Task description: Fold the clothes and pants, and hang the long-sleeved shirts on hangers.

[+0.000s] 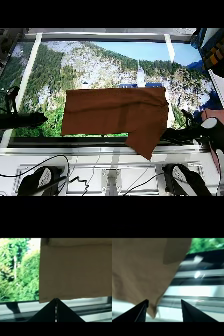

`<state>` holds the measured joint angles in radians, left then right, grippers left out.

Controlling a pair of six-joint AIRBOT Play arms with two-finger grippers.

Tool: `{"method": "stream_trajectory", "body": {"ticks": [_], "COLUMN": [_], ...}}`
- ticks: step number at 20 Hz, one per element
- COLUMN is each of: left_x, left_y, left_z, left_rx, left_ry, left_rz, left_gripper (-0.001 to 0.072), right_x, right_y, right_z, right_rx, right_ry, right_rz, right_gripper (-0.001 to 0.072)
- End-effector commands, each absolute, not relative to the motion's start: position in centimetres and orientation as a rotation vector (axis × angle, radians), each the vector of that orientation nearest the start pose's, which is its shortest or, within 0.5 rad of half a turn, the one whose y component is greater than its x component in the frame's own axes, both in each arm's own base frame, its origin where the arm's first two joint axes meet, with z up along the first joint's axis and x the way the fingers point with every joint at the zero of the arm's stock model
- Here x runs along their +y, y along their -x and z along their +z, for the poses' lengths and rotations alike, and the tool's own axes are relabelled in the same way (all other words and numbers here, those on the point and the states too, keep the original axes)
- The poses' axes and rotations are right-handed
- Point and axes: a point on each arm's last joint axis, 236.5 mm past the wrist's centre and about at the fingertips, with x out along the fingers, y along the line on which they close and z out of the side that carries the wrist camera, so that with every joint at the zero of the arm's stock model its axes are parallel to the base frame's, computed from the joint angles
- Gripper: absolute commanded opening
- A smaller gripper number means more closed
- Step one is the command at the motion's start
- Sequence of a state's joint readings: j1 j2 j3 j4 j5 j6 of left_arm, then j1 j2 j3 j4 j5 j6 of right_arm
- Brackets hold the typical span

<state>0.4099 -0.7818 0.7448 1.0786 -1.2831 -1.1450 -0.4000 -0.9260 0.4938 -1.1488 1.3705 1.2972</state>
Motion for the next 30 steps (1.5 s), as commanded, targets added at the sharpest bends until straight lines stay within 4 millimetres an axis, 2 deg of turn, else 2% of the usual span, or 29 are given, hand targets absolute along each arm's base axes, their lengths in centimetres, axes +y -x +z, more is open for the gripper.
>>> {"method": "stream_trajectory", "body": {"ticks": [1,6,11,13,15,16,17,19,21,22,23,24,27,29,30], "left_x": [-0.4,-0.4,-0.3,-0.3,-0.2,-0.2,0.0,0.3,0.2,0.2,0.0,-0.1,-1.0,-1.9,-2.1], "left_y": [-26.8,-26.8,-26.9,-27.0,-27.1,-27.1,-27.3,-27.8,-27.7,-27.6,-27.3,-26.9,-24.9,-23.6,-23.7], "left_z": [3.7,3.7,3.8,3.8,3.8,3.8,3.9,4.0,3.9,3.5,2.9,2.0,-2.1,-4.9,-5.8], "left_rx": [1.124,1.124,1.118,1.114,1.111,1.108,1.100,1.080,1.083,1.092,1.111,1.141,1.265,1.354,1.370], "left_ry": [0.318,0.318,0.317,0.316,0.315,0.315,0.313,0.313,0.319,0.324,0.361,0.414,0.494,0.558,0.584], "left_rz": [-0.217,-0.217,-0.213,-0.211,-0.209,-0.206,-0.201,-0.186,-0.185,-0.185,-0.167,-0.143,-0.139,-0.148,-0.153], "left_gripper": [0.0013,0.0012,0.0012,0.0012,0.0012,0.0013,0.0014,0.0017,0.0027,0.0198,0.0462,0.0585,0.0572,0.0572,0.0572], "right_x": [4.5,4.8,4.5,4.7,5.0,4.9,4.9,4.9,5.6,6.0,6.4,6.7,7.4,7.4,7.4], "right_y": [-16.9,-16.1,-16.2,-16.3,-16.7,-16.7,-16.8,-17.4,-19.0,-20.0,-21.0,-21.9,-22.9,-23.0,-23.0], "right_z": [-9.2,-11.3,-13.0,-12.9,-12.7,-12.7,-12.6,-11.9,-9.9,-8.7,-7.4,-6.1,-3.7,-3.0,-2.8], "right_rx": [1.707,1.706,1.672,1.665,1.648,1.646,1.640,1.607,1.520,1.463,1.395,1.332,1.225,1.198,1.192], "right_ry": [-0.622,-0.555,-0.549,-0.558,-0.574,-0.571,-0.569,-0.579,-0.607,-0.622,-0.637,-0.647,-0.651,-0.637,-0.634], "right_rz": [0.272,0.372,0.319,0.323,0.327,0.326,0.323,0.300,0.318,0.328,0.337,0.344,0.366,0.370,0.372], "right_gripper": [0.0450,0.0453,0.0433,0.0347,0.0135,0.0057,0.0023,0.0023,0.0022,0.0022,0.0023,0.0022,0.0023,0.0023,0.0023]}}
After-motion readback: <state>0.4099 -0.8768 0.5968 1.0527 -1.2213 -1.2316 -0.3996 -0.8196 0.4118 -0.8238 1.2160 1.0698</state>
